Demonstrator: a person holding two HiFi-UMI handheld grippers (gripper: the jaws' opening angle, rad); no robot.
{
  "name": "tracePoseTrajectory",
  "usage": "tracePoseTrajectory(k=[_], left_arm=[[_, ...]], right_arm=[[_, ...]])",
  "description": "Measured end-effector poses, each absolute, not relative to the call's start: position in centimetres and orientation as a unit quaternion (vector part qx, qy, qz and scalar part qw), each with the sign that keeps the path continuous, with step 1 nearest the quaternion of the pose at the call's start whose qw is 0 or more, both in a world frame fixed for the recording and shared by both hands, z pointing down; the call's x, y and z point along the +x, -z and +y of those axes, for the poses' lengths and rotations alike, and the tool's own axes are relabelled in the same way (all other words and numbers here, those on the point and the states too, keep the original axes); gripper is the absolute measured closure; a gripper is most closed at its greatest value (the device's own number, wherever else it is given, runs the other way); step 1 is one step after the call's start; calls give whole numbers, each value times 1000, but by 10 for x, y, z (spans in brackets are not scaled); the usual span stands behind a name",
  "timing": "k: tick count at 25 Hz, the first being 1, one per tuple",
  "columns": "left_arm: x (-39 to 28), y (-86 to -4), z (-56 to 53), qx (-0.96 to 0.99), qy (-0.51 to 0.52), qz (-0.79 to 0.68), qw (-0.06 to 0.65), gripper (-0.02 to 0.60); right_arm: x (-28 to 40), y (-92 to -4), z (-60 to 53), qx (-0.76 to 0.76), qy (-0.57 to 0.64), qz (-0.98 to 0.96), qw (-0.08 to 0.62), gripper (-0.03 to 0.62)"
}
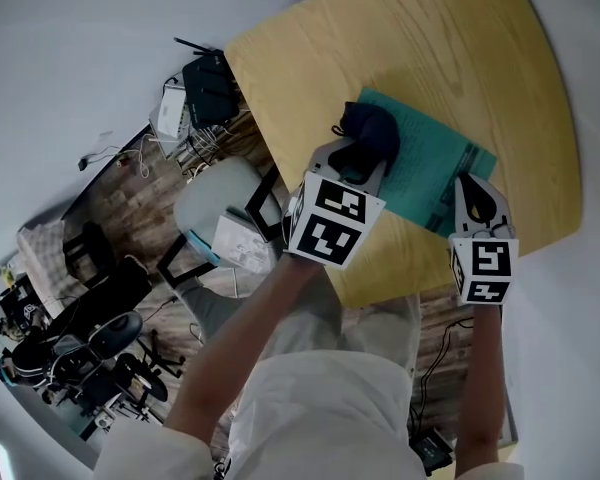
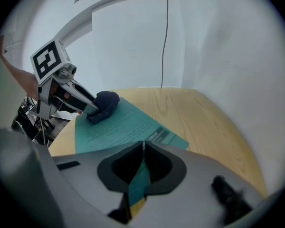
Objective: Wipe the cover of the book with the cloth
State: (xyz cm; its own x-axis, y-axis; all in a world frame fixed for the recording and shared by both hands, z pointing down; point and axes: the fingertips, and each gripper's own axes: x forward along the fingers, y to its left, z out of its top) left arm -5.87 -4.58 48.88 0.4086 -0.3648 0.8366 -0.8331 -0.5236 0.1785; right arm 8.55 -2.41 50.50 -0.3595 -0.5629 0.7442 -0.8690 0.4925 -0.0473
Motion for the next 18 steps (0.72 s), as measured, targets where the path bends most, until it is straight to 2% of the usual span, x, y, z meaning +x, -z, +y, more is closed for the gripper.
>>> tracePoseTrajectory(k=[18], left_arm=[[-83, -487, 22, 775, -386, -383, 321, 440]], right_arm=[[86, -505, -23, 479, -215, -779, 343, 560]])
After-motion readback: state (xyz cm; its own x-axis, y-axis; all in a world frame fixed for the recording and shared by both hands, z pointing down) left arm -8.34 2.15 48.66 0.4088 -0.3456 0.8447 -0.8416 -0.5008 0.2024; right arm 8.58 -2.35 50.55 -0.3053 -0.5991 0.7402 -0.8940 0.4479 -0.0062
